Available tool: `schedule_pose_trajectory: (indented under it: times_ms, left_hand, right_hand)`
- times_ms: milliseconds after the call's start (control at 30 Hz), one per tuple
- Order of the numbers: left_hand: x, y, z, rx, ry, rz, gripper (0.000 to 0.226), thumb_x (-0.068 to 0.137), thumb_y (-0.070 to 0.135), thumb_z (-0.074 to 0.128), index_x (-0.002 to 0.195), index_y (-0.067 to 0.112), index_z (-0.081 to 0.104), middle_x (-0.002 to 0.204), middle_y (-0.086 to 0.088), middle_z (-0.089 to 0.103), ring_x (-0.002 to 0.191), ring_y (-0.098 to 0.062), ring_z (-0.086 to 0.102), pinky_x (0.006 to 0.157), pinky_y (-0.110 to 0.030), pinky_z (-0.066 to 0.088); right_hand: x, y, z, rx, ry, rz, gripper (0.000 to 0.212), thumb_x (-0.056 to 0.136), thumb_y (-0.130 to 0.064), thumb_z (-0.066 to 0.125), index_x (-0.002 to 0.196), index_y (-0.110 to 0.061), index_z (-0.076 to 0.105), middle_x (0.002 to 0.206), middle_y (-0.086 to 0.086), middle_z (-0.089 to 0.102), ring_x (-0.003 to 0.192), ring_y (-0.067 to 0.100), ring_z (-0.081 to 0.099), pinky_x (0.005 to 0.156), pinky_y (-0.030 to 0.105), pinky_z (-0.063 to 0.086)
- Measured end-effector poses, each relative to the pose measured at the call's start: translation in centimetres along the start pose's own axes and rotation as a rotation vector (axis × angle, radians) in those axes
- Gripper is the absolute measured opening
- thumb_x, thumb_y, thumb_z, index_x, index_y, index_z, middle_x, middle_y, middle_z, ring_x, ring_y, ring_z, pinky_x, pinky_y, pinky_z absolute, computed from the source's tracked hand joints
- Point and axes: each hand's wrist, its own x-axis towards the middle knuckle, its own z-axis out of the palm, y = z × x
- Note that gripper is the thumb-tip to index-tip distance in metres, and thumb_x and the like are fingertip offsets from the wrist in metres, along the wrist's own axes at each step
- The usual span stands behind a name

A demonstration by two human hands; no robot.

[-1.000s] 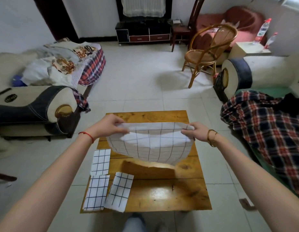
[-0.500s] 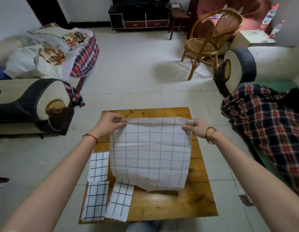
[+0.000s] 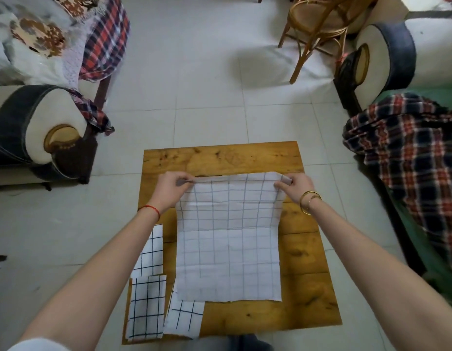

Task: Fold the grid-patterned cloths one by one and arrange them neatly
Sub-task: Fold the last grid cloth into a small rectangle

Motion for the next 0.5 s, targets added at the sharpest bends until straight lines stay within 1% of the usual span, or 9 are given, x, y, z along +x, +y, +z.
schedule_pose_trajectory:
  times_ms: [67,133,200,233,267,333,400,433,500]
  left_hand:
    - [0.0,-0.5,0.3,-0.003,-0.001,-0.005,0.013,0.089,0.011,0.065,0.098,0.011,0.075,0.097,0.003,0.070,0.099,-0.008,0.060,0.095,-0.023,0.044]
    - [-0.3,-0.8,0.6,0.004,0.006,-0.004,0.013,0.089,0.011,0.065,0.098,0.011,0.075,0.097,0.003,0.070,0.098,-0.007,0.059,0.092,-0.021,0.042]
    - [-0.7,-1.4,1.0,0.008,-0.006,-0.012,0.014,0.089,0.012,0.065,0.099,0.012,0.075,0.099,0.002,0.071,0.099,-0.007,0.059,0.093,-0.021,0.043]
    - [-1.0,-1.7,1.3,0.007,-0.021,-0.024,0.014,0.089,0.012,0.065,0.099,0.012,0.075,0.101,0.001,0.072,0.100,-0.008,0.060,0.094,-0.023,0.044]
    - [-1.4,-2.2,1.6,0.007,-0.037,-0.036,0.015,0.089,0.012,0.065,0.099,0.013,0.076,0.102,0.001,0.072,0.101,-0.009,0.061,0.095,-0.024,0.045]
    - [-2.3,-3.0,2.5,0.008,-0.060,-0.056,0.015,0.089,0.010,0.064,0.097,0.016,0.077,0.102,0.001,0.073,0.102,-0.010,0.062,0.095,-0.025,0.046]
    - [-3.7,-3.7,3.5,-0.006,-0.075,-0.072,0.017,0.090,0.009,0.063,0.096,0.018,0.077,0.102,0.002,0.073,0.101,-0.009,0.062,0.094,-0.022,0.044]
    - [-4.4,-4.1,4.1,-0.011,-0.081,-0.078,0.018,0.090,0.008,0.063,0.096,0.019,0.077,0.102,0.003,0.073,0.100,-0.007,0.061,0.093,-0.021,0.043]
    - [-6.0,-5.4,5.7,-0.013,-0.107,-0.092,0.021,0.090,0.008,0.062,0.094,0.022,0.077,0.102,0.005,0.073,0.099,-0.005,0.061,0.093,-0.020,0.044]
  right_hand:
    - [0.1,0.1,0.5,0.006,-0.006,0.006,0.037,0.086,-0.030,0.065,0.054,-0.022,0.050,0.055,-0.005,0.048,0.058,0.012,0.043,0.050,0.022,0.031]
    - [0.1,0.3,0.9,0.001,-0.016,0.003,0.031,0.087,-0.030,0.065,0.058,-0.023,0.055,0.059,-0.006,0.052,0.065,0.015,0.048,0.053,0.021,0.034]
    - [-0.1,0.7,1.5,-0.008,-0.030,0.009,0.018,0.087,-0.029,0.065,0.076,-0.017,0.069,0.075,-0.003,0.062,0.078,0.018,0.054,0.065,0.022,0.040]
    - [-0.3,1.0,1.7,-0.017,-0.033,0.007,0.018,0.088,-0.029,0.064,0.085,-0.012,0.072,0.080,-0.001,0.064,0.081,0.019,0.055,0.069,0.023,0.040]
    - [-0.7,1.2,2.0,-0.030,-0.039,0.001,0.020,0.088,-0.028,0.064,0.091,-0.010,0.073,0.082,0.001,0.063,0.081,0.019,0.054,0.070,0.024,0.039]
    - [-1.6,1.9,2.6,-0.084,-0.060,-0.016,0.022,0.090,-0.027,0.062,0.095,-0.009,0.073,0.084,0.004,0.065,0.082,0.018,0.054,0.069,0.024,0.039]
    - [-2.3,3.0,3.4,-0.129,-0.084,-0.026,0.021,0.090,-0.025,0.061,0.098,-0.010,0.074,0.095,0.008,0.071,0.090,0.024,0.061,0.072,0.027,0.045]
    - [-2.7,3.7,3.9,-0.142,-0.096,-0.024,0.020,0.090,-0.024,0.061,0.101,-0.013,0.074,0.101,0.008,0.072,0.096,0.025,0.063,0.075,0.027,0.048]
    - [-3.6,5.1,5.3,-0.195,-0.120,-0.015,0.019,0.089,-0.024,0.061,0.102,-0.021,0.074,0.107,0.007,0.071,0.100,0.025,0.062,0.078,0.029,0.051]
